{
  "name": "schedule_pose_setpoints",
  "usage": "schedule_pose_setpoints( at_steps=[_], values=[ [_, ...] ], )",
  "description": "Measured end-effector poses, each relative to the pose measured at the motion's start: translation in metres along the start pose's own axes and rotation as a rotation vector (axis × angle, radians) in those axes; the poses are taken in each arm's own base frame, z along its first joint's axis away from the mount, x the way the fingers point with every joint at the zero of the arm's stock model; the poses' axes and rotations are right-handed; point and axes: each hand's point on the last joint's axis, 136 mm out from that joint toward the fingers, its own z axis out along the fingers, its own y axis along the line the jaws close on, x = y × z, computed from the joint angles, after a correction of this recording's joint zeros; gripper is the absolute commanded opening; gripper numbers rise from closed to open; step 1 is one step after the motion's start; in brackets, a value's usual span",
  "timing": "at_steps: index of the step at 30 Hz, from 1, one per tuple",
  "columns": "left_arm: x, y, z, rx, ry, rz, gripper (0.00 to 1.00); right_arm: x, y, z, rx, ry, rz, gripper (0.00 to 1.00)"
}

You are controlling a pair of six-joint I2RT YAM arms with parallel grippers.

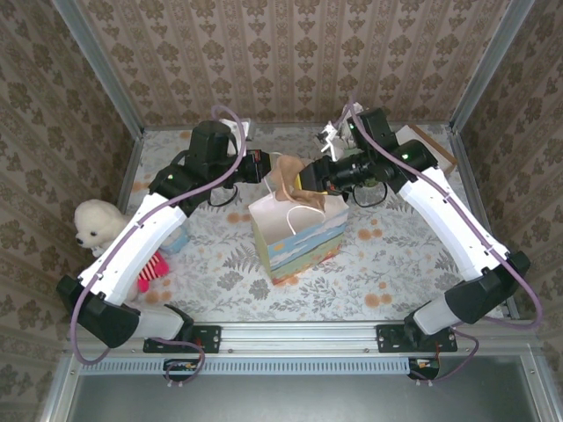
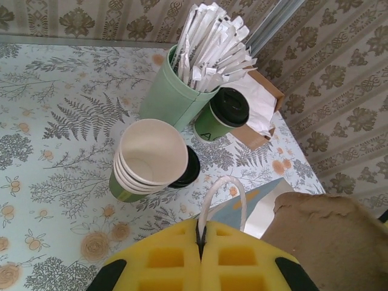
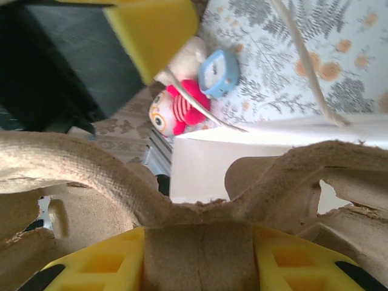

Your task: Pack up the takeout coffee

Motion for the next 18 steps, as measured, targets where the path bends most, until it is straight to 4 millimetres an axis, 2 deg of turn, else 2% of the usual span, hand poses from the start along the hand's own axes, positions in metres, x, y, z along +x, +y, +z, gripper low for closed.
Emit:
schedule_pose_setpoints(
  at_steps=[10, 18],
  values=[
    [-0.001, -0.006, 0.003, 0.049, 0.005, 0.012, 0.0, 0.013, -0.033, 0.012, 0.268, 0.08, 0.025, 0.19],
    [0.0, -0.007, 0.003, 0.06, 0.01, 0.032, 0.0, 0.023, -0.046, 0.018, 0.386, 0.103, 0.021, 0.18]
  ],
)
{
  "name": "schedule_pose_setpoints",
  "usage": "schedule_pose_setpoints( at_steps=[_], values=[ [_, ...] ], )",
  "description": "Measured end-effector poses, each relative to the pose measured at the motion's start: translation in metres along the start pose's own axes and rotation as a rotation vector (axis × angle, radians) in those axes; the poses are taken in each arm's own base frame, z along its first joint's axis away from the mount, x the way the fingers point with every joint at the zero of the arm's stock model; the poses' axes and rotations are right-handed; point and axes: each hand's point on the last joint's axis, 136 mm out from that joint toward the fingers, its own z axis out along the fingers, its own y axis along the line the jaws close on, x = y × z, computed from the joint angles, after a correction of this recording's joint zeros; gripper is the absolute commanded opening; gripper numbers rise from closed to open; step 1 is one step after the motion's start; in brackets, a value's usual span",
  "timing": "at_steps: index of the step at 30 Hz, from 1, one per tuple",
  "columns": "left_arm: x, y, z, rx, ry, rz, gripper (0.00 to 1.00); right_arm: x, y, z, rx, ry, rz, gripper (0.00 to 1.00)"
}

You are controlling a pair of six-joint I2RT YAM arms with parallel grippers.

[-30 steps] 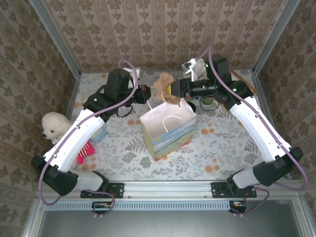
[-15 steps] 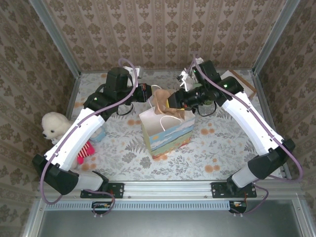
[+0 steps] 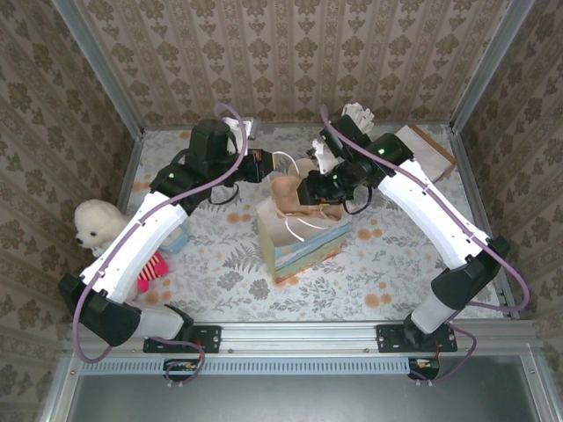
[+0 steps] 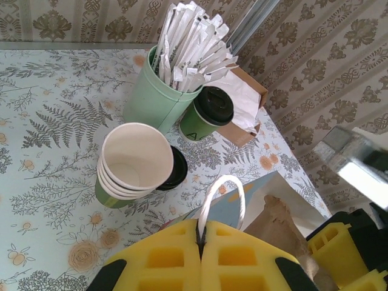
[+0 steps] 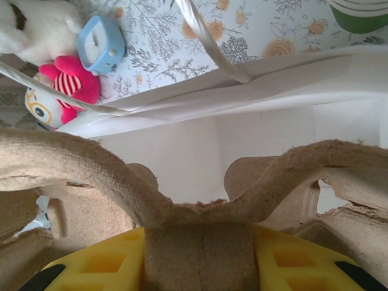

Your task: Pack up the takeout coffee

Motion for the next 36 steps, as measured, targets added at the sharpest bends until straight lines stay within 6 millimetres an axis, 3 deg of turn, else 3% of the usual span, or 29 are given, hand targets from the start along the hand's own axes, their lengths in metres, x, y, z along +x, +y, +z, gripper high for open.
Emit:
schedule_pose_setpoints(
  at_steps=[9, 22, 36],
  values=[
    [0.0, 0.0, 0.001, 0.01, 0.007, 0.045, 0.0, 0.01, -0.012, 0.011, 0.11, 0.043, -0.002, 0.17],
    [-0.004, -0.011, 0.022, 0.094, 0.055, 0.099, 0.0, 0.016, -0.026, 0.025, 0.308, 0.062, -0.059, 0.13],
    [-0.011, -0.003, 0.017, 0.118, 0.056, 0.072, 0.01, 0.009, -0.039, 0.025, 0.407, 0.019, -0.057, 0.13]
  ],
)
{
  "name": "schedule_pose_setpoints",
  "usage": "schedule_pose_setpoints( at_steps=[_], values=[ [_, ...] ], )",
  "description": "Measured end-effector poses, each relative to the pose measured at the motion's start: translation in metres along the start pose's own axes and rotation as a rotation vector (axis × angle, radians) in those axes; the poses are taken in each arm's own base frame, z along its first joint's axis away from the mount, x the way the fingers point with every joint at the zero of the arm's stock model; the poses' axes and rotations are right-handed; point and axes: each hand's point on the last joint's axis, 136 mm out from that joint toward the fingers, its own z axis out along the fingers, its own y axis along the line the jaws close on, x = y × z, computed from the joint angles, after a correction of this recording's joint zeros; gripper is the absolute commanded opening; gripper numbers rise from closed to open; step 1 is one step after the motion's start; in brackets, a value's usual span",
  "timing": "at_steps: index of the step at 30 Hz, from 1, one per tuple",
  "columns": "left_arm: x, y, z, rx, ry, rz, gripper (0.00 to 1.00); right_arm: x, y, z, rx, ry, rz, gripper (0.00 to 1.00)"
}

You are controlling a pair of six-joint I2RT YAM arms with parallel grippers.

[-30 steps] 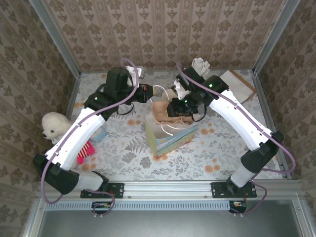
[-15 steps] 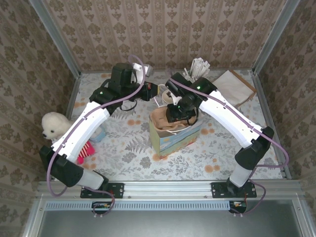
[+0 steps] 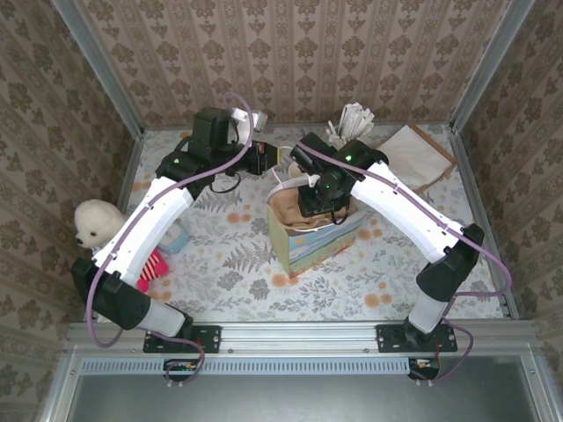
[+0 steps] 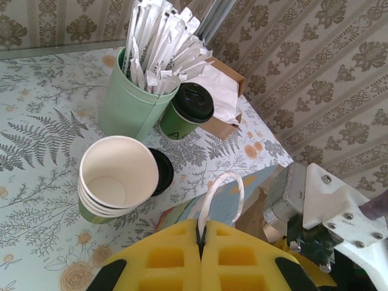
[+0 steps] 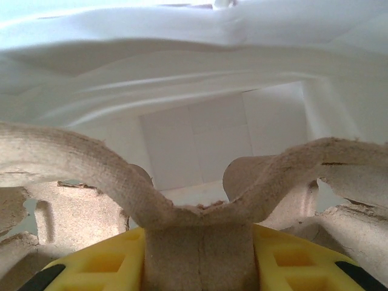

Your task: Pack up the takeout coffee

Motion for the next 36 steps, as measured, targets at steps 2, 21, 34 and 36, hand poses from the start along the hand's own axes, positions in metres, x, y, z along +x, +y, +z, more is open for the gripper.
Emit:
schedule_pose_setpoints(
  at_steps=[2, 21, 34, 36],
  values=[
    [0.001, -0.003, -0.001, 0.02, 0.008, 0.006, 0.02, 0.0, -0.001, 0.0, 0.007, -0.002, 0.005, 0.13],
    [0.001, -0.015, -0.016, 0.189, 0.062, 0.074, 0.0, -0.008, 0.011, 0.006, -0.013, -0.039, 0.046, 0.15],
    [0.006, -0.017, -0.016, 0.208, 0.08, 0.096, 0.0, -0.012, 0.032, -0.012, -0.15, -0.065, 0.052, 0.14],
    [0.005, -0.017, -0.015, 0.211, 0.083, 0.094, 0.0, -0.014, 0.033, -0.015, -0.156, -0.073, 0.052, 0.14]
  ],
)
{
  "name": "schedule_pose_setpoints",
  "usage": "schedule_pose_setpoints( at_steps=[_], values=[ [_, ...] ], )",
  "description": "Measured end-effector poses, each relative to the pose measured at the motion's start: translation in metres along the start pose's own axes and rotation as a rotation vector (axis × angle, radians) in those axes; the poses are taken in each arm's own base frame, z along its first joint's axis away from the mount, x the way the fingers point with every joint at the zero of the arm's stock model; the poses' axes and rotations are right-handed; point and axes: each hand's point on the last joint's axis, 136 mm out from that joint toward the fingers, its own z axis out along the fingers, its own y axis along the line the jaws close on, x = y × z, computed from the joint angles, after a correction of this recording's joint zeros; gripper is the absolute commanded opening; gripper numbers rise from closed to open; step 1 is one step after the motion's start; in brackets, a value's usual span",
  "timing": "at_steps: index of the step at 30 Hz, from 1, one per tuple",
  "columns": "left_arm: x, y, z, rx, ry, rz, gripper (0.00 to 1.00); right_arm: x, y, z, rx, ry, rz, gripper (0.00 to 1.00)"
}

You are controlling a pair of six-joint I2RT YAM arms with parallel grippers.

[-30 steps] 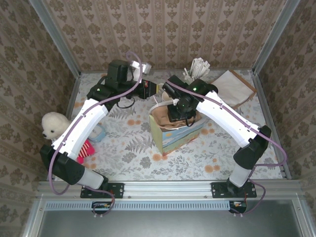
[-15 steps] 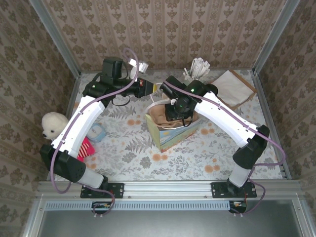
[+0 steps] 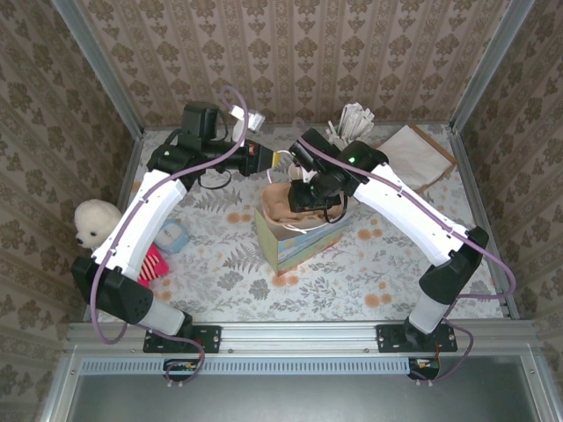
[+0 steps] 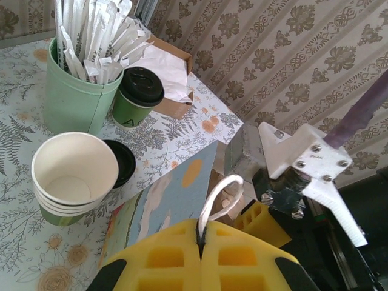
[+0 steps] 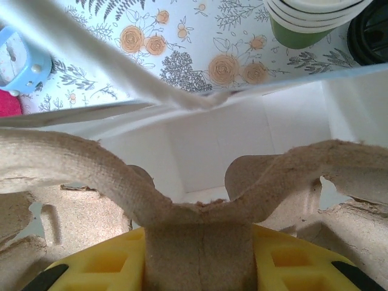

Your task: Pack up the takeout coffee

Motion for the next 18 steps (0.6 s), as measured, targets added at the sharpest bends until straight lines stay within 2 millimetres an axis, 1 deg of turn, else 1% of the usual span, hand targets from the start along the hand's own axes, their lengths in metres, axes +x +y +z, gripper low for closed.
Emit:
schedule_pose_setpoints(
  at_steps=[5, 8, 13, 16, 18],
  values=[
    [0.0, 0.004, 0.005, 0.002, 0.011, 0.0, 0.0, -0.007, 0.001, -0.014, -0.003, -0.03, -0.018, 0.14],
    [0.002, 0.006, 0.006, 0.001, 0.02, -0.008, 0.0, -0.006, 0.0, -0.021, 0.002, -0.027, -0.039, 0.14],
    [0.001, 0.008, 0.009, 0.003, 0.026, -0.015, 0.0, -0.003, -0.003, -0.021, 0.025, 0.0, -0.065, 0.13],
    [0.003, 0.01, 0.011, 0.002, 0.033, -0.02, 0.0, -0.007, -0.012, -0.017, 0.085, 0.008, -0.072, 0.13],
    [0.004, 0.011, 0.011, 0.002, 0.039, -0.022, 0.0, -0.007, -0.019, -0.011, 0.13, 0.026, -0.076, 0.13]
  ],
)
